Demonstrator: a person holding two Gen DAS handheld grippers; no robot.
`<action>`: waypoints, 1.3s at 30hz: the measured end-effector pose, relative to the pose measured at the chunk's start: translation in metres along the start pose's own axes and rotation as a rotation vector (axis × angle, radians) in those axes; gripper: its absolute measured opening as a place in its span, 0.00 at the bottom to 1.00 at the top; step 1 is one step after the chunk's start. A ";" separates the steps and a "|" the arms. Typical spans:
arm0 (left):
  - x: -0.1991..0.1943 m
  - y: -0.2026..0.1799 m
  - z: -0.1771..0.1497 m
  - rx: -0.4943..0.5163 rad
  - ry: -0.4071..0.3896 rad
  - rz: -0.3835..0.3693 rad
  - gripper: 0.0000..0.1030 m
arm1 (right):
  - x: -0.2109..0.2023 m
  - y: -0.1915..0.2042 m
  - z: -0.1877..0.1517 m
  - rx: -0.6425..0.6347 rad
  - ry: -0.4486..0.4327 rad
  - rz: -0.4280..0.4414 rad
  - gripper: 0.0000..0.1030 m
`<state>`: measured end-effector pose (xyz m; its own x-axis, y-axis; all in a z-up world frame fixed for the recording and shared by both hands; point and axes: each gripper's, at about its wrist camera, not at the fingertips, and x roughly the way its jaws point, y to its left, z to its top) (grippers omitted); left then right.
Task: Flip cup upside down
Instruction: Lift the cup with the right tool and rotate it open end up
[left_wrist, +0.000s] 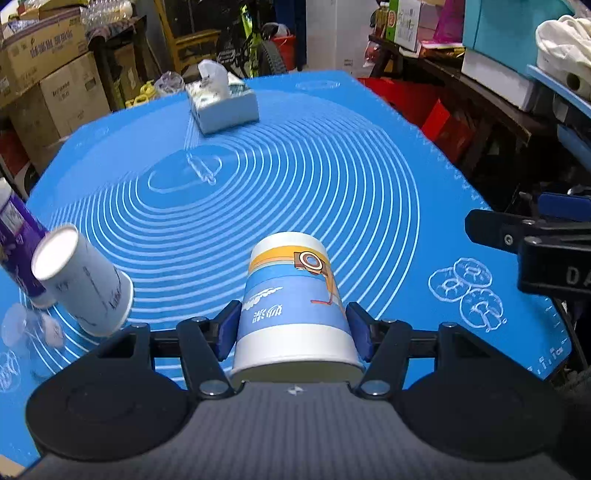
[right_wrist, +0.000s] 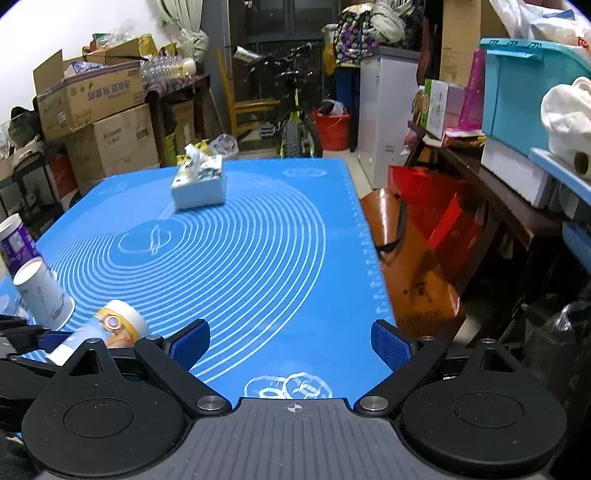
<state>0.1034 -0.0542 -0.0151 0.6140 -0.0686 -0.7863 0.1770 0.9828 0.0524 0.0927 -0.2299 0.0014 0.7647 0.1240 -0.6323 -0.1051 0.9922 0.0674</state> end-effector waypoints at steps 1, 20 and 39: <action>0.003 0.000 -0.002 -0.001 0.000 0.001 0.61 | 0.000 0.001 -0.001 -0.003 0.003 0.000 0.91; -0.007 0.010 -0.008 -0.044 -0.073 0.015 0.89 | -0.004 0.000 -0.002 -0.005 0.012 -0.005 0.91; -0.059 0.079 -0.021 -0.138 -0.160 0.159 0.96 | 0.026 0.080 0.020 -0.052 0.158 0.207 0.91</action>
<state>0.0647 0.0307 0.0226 0.7413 0.0729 -0.6673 -0.0314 0.9968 0.0740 0.1173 -0.1472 0.0055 0.6150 0.3163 -0.7223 -0.2845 0.9433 0.1708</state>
